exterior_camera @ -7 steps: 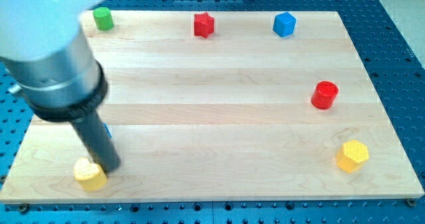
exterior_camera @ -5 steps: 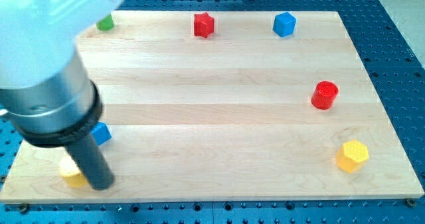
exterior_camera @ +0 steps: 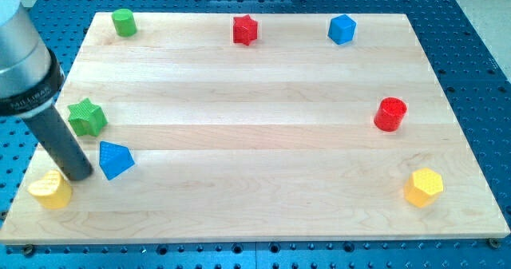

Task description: Slide the blue triangle to the bottom center of the board

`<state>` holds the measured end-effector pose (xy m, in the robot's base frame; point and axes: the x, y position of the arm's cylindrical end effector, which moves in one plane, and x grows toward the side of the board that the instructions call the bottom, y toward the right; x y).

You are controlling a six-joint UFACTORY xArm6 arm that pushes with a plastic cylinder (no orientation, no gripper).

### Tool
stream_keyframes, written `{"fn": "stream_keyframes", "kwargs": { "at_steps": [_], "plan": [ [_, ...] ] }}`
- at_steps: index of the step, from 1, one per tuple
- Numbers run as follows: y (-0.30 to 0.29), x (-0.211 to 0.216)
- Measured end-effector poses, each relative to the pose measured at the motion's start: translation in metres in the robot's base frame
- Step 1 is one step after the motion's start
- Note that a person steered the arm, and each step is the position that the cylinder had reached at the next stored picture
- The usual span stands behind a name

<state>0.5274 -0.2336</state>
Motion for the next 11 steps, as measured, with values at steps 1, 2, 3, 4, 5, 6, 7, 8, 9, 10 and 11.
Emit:
{"fn": "stream_keyframes", "kwargs": {
  "at_steps": [1,2,3,4,5,6,7,8,9,10,11],
  "plan": [
    [-0.013,-0.039],
    [0.002,-0.035],
    [0.030,0.002],
    [0.090,0.039],
    [0.123,0.033],
    [0.104,-0.009],
    [0.069,-0.028],
    [0.106,0.002],
    [0.110,-0.067],
    [0.084,-0.095],
    [0.042,-0.071]
  ]
}}
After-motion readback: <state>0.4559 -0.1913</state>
